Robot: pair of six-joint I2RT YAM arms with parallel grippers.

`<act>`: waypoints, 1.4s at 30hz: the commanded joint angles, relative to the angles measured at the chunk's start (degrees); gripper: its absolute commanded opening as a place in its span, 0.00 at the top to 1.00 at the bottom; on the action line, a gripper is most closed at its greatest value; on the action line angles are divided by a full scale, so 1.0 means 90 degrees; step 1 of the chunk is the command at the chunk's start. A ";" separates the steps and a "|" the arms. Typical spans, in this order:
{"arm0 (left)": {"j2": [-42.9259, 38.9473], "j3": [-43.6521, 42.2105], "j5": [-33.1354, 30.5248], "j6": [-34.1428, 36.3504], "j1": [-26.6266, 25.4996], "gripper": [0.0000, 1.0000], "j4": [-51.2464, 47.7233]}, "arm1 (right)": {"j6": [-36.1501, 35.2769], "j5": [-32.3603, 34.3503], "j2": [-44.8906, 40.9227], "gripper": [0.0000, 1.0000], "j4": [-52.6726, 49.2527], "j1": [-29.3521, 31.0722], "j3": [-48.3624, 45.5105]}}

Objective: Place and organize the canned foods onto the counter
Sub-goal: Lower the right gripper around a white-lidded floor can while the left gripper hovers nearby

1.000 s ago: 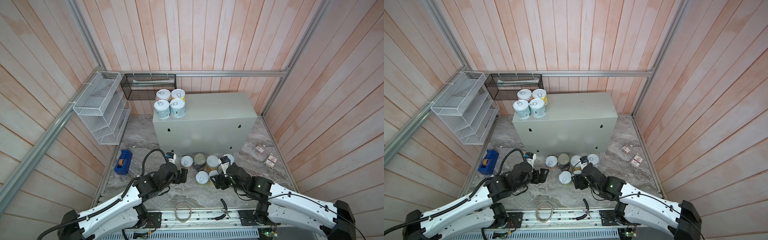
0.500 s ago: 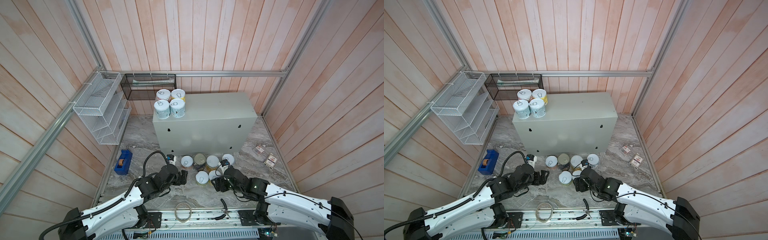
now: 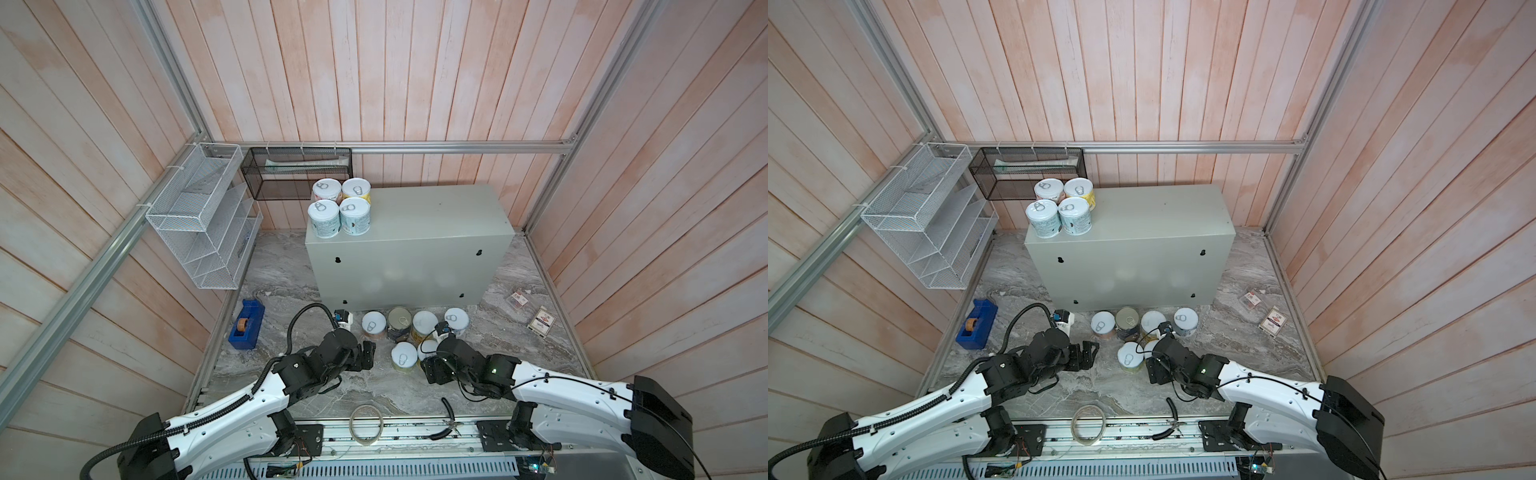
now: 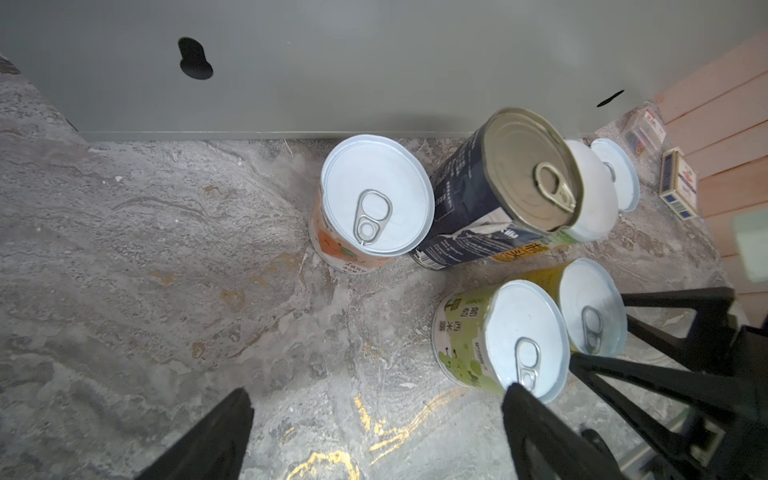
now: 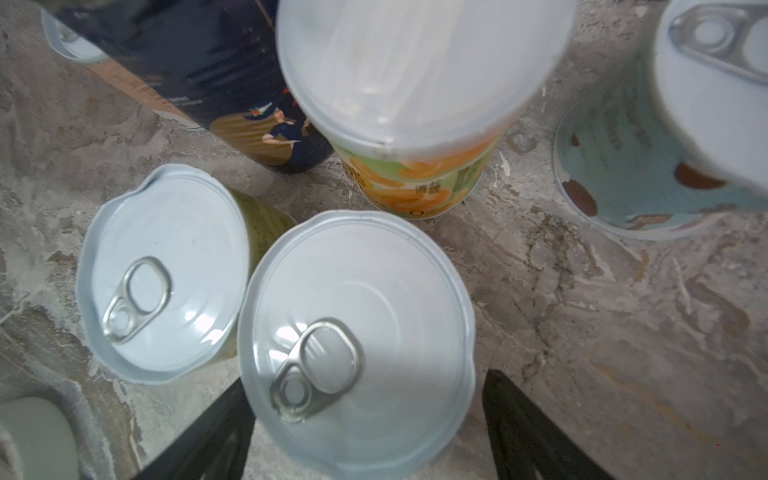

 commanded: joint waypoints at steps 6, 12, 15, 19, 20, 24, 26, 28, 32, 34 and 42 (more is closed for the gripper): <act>0.0043 -0.0084 -0.0169 -0.0084 -0.0022 0.05 0.0057 | -0.0567 0.0302 0.0706 0.16 0.0920 -0.0224 0.0057; 0.0133 -0.0135 -0.0170 -0.0129 -0.0022 0.05 0.0176 | -0.0682 0.0266 0.0940 0.16 0.1362 -0.0453 -0.0015; 0.0198 -0.0130 -0.0150 -0.0143 -0.0022 0.05 0.0177 | -0.0724 0.0213 0.0995 0.17 0.1469 -0.0518 -0.0060; 0.0236 -0.0131 -0.0170 -0.0115 -0.0021 0.05 0.0214 | -0.0678 0.0151 0.0967 0.18 0.1597 -0.0548 -0.0211; 0.0243 -0.0128 -0.0170 -0.0104 -0.0023 0.05 0.0223 | -0.0631 0.0131 0.0976 0.18 0.1601 -0.0553 -0.0256; 0.0307 -0.0140 -0.0170 -0.0103 -0.0022 0.05 0.0234 | -0.0523 0.0036 0.1112 0.18 0.1642 -0.0545 -0.0364; 0.0326 -0.0166 -0.0143 -0.0131 -0.0021 0.05 0.0268 | -0.0454 0.0043 0.1189 0.20 0.1676 -0.0545 -0.0393; 0.0323 -0.0195 -0.0122 -0.0167 -0.0026 0.05 0.0288 | -0.0382 0.0061 0.1201 0.25 0.1697 -0.0548 -0.0417; 0.0276 -0.0223 -0.0159 -0.0183 -0.0022 0.05 0.0254 | -0.0222 0.0189 0.0949 0.44 0.1592 -0.0548 -0.0489; 0.0242 -0.0225 -0.0188 -0.0186 -0.0023 0.06 0.0235 | -0.0195 0.0247 0.0764 0.47 0.1500 -0.0543 -0.0497; 0.0302 -0.0282 -0.0189 -0.0206 -0.0022 0.05 0.0343 | -0.0159 0.0344 0.0493 1.00 0.1031 -0.0545 -0.0324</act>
